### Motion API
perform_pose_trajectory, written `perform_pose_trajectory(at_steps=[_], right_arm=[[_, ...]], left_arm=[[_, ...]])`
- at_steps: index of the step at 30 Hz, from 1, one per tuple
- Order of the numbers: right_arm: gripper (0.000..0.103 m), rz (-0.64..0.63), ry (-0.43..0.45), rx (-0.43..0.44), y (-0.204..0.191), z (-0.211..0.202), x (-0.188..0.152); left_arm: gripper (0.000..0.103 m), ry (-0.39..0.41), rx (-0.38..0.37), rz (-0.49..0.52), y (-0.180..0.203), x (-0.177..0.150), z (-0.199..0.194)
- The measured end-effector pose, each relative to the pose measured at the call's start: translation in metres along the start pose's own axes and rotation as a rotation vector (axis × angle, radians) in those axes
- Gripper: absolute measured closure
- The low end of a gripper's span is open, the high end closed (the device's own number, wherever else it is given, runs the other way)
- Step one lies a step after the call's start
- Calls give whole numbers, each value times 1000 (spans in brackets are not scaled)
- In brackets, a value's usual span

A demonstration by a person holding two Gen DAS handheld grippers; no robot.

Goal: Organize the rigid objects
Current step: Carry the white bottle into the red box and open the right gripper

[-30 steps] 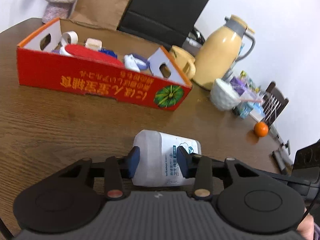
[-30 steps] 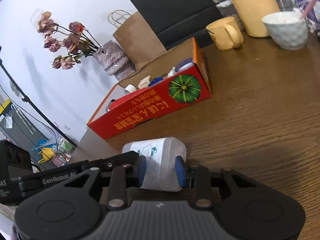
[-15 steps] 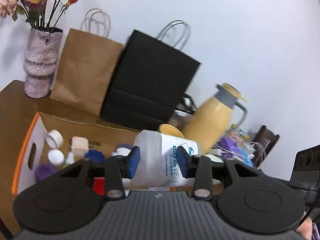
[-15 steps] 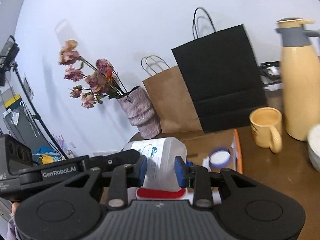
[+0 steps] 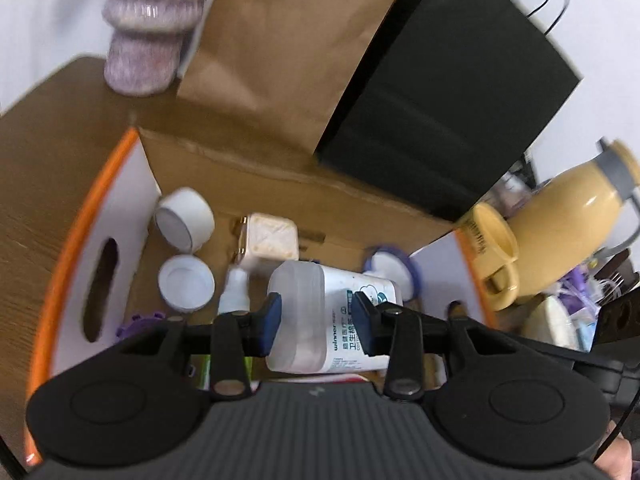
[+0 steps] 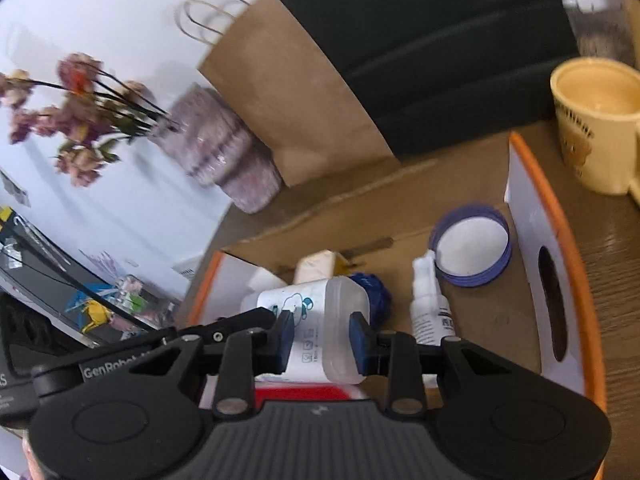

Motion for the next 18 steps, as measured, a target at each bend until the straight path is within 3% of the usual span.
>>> perform_pose_trajectory(at_steps=[2,5,7,8,9,14,18], right_arm=[[72,16,-18,-35,13,10,-4],[72,32,3,-31,23,9,-2],[69,9,21,-53,21,3,-1],[65,-4,38,-59,19,-4,1],[59,-20,56,-63,16,-11,4],[47,-134,137,-131,-5,-65,13],[26,-222,165,-194,-21,-109,4]], left_arm=[[62,-27,-1,1,-2,-4,18],[62,-6,-16,1,0,-3,26],[57,-14,-4,12,2,-5,26],[48,-7,6,20,3,-6,23],[39,12,9,27,5,-4,16],[13,132,34,102,17,8,-43],[2,219,142,208,19,3,-88]])
Point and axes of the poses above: each gripper's, at about its wrist camera, not at the fingertips, and z roughly the way its jaws point, y to its right, x to its top, the point moved 8 cm from there along z, roughly the way its jaws point
